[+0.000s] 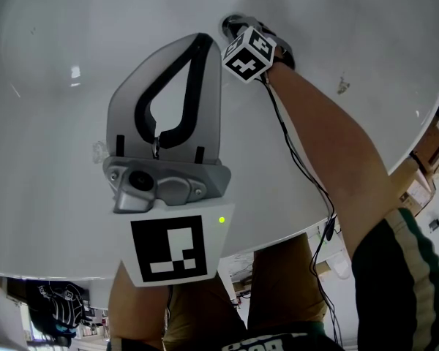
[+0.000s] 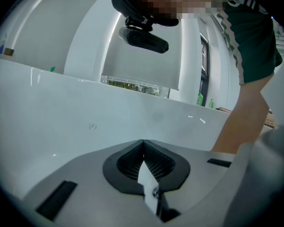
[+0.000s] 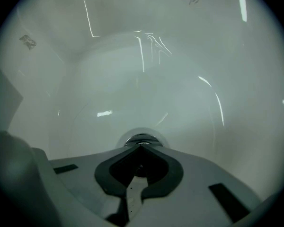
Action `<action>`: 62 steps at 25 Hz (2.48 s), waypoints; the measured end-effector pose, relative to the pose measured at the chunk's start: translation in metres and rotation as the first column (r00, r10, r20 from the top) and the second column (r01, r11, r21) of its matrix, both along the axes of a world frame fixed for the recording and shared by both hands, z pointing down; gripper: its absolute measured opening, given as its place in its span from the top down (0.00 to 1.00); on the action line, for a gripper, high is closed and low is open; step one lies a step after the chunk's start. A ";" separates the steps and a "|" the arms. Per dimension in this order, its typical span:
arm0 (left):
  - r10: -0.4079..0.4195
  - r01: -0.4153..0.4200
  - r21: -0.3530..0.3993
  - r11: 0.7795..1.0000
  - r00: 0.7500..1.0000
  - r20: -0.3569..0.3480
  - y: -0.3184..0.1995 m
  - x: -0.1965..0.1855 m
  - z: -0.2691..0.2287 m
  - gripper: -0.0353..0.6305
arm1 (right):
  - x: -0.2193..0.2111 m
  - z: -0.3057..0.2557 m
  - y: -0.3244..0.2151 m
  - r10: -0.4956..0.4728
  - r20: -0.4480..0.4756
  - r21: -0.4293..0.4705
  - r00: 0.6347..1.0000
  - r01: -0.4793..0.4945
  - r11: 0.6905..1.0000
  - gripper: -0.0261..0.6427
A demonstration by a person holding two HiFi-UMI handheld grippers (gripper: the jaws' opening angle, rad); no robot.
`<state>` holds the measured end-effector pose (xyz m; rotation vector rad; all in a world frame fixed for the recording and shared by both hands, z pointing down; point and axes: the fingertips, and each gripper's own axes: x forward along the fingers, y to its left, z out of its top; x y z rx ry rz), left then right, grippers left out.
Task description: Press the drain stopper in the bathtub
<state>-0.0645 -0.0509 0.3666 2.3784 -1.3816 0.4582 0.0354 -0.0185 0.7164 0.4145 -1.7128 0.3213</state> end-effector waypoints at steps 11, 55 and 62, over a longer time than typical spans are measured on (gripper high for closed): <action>-0.009 0.009 -0.018 1.000 1.000 0.000 0.001 -0.001 0.004 0.94 | 0.001 -0.013 0.002 -0.057 -0.020 0.108 0.998 0.059 0.992 0.94; 0.018 -0.018 -0.007 1.000 1.000 -0.013 0.000 0.001 -0.001 0.94 | 0.008 -0.008 -0.020 0.564 0.091 -0.113 0.821 -0.554 0.825 0.69; 0.041 -0.041 -0.017 0.999 0.999 -0.016 0.003 0.006 0.004 0.94 | -0.001 -0.006 -0.009 0.188 0.052 -0.072 0.981 -0.184 0.980 0.69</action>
